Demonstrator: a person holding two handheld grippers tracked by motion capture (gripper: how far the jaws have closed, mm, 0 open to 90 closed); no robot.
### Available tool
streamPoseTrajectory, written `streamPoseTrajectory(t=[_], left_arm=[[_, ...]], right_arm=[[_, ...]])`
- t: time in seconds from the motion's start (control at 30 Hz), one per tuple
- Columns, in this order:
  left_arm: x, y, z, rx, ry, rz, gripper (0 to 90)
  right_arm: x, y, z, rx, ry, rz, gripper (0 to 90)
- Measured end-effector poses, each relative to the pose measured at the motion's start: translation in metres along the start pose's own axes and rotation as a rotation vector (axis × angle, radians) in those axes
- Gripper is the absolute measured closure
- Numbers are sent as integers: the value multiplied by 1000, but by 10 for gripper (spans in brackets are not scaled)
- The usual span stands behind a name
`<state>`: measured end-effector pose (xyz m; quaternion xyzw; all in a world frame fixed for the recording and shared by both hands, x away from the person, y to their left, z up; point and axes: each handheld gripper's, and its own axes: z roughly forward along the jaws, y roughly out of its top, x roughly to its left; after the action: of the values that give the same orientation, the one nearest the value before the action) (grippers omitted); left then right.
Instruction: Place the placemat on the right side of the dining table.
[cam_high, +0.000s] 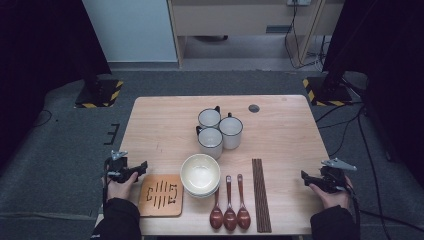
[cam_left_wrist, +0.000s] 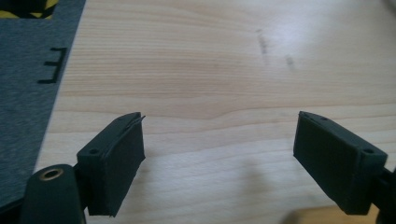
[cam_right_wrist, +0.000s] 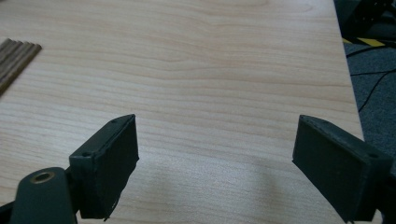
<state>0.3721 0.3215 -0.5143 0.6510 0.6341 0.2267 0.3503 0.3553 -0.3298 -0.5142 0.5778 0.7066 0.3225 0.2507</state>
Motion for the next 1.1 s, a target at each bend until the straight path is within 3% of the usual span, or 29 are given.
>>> streamPoseTrajectory(t=[0.2, 0.37, 0.53, 0.9, 1.1], left_arm=[[-15, -4, -20, -55, -46, 2, 201], [-16, -12, -31, -51, -56, -1, 210], [-19, -24, -42, -37, -57, 35, 198], [-32, -35, -38, 21, -38, 104, 146], [-35, -38, -32, 55, -43, 112, 121]], right_arm=[[9, 2, -13, -29, 4, 7, 173], [19, 4, -19, -32, 6, -6, 187], [35, 8, -26, -65, 18, -41, 191], [52, 9, -31, -74, 43, -53, 190], [60, 10, -30, -72, 55, -67, 186]])
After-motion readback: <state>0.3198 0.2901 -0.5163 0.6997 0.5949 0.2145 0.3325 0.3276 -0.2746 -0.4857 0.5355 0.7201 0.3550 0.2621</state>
